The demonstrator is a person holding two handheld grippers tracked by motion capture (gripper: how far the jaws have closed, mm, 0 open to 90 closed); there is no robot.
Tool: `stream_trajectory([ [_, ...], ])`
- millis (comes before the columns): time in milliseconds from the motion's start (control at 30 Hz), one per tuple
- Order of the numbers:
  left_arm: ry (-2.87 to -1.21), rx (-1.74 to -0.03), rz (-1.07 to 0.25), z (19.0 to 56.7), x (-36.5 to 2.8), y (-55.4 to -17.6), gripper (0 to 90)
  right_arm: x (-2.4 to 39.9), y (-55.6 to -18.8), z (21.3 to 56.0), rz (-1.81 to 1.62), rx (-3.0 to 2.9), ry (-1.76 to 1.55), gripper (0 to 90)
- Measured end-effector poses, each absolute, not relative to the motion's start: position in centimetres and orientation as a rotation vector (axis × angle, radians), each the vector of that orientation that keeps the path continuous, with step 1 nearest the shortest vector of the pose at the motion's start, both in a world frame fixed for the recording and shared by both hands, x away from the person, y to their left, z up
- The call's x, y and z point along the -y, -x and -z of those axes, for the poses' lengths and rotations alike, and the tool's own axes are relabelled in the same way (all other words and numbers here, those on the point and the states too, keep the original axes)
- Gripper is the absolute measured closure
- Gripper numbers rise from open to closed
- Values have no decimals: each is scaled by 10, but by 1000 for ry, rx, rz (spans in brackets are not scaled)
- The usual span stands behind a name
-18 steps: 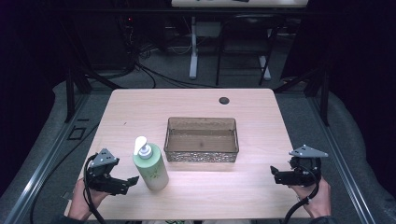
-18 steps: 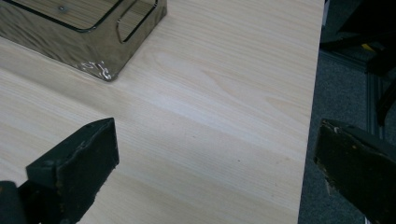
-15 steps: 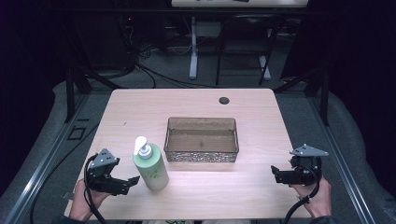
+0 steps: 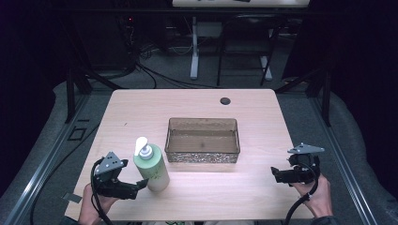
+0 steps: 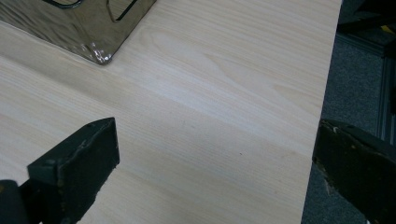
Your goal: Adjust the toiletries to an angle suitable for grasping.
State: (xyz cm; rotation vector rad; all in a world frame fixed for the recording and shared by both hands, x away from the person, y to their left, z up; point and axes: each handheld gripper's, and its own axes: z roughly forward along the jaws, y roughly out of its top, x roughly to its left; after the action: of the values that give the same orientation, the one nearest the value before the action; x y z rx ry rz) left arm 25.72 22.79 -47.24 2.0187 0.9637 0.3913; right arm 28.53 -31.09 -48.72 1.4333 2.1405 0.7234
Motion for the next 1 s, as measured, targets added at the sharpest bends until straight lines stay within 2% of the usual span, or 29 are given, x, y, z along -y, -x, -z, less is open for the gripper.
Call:
stream_trajectory([
  [600,-1967,-941,-389,466,-214,-261,2,313,-291,481,-718,-2161,-1440,13],
  [900,-1931,-939,-467,469,-200,-269,4,313,-292,482,-713,-2167,-1439,13],
  [1000,-1919,-941,-490,472,-198,-270,48,313,-292,482,-712,-2167,-1436,14],
])
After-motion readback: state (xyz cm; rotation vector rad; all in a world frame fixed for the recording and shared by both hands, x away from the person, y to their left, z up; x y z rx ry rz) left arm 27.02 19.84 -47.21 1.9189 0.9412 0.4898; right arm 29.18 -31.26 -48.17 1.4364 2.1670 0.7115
